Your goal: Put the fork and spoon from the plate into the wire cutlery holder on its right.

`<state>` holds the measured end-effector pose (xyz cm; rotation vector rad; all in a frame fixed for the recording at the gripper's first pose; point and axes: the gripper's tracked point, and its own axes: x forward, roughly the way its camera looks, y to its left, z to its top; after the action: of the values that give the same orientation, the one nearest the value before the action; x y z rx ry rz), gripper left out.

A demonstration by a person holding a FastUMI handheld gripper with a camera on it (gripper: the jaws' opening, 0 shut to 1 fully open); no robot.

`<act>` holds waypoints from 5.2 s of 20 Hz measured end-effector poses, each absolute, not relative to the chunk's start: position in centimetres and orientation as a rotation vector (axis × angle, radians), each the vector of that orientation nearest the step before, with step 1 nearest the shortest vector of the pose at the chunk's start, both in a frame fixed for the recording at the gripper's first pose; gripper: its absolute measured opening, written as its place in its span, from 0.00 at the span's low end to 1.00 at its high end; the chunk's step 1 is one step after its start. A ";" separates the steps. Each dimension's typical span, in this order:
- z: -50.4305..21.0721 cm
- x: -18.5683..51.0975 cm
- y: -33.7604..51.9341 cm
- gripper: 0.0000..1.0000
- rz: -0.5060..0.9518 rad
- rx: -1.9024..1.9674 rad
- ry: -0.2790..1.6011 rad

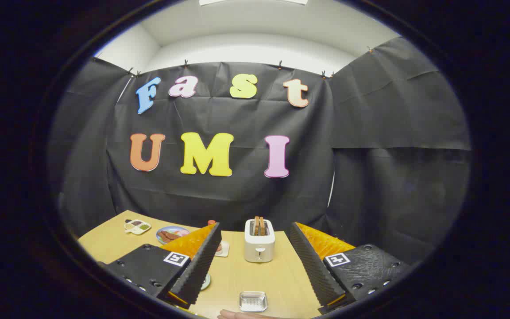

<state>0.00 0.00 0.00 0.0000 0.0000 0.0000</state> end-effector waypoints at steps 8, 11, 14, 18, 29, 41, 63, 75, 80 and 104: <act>-0.9 0.7 1.2 0.95 0.032 -0.005 0.013; -1.3 1.2 1.7 0.95 0.039 -0.016 0.021; -2.8 2.1 2.5 0.95 0.041 -0.035 0.045; -6.4 3.9 4.9 0.95 0.060 -0.049 0.117; -22.0 8.0 13.9 0.95 0.166 -0.018 0.492; -34.4 9.3 20.7 0.80 0.134 -0.038 0.789; -38.2 9.3 20.9 0.02 0.046 -0.009 0.899; -32.1 6.1 10.4 0.02 0.097 -0.067 0.866; -30.2 4.7 4.9 0.02 0.095 -0.062 0.832; -31.0 0.1 -0.9 0.03 0.025 -0.008 1.214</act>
<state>0.09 -0.88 -30.98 -0.0081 1.2139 0.0252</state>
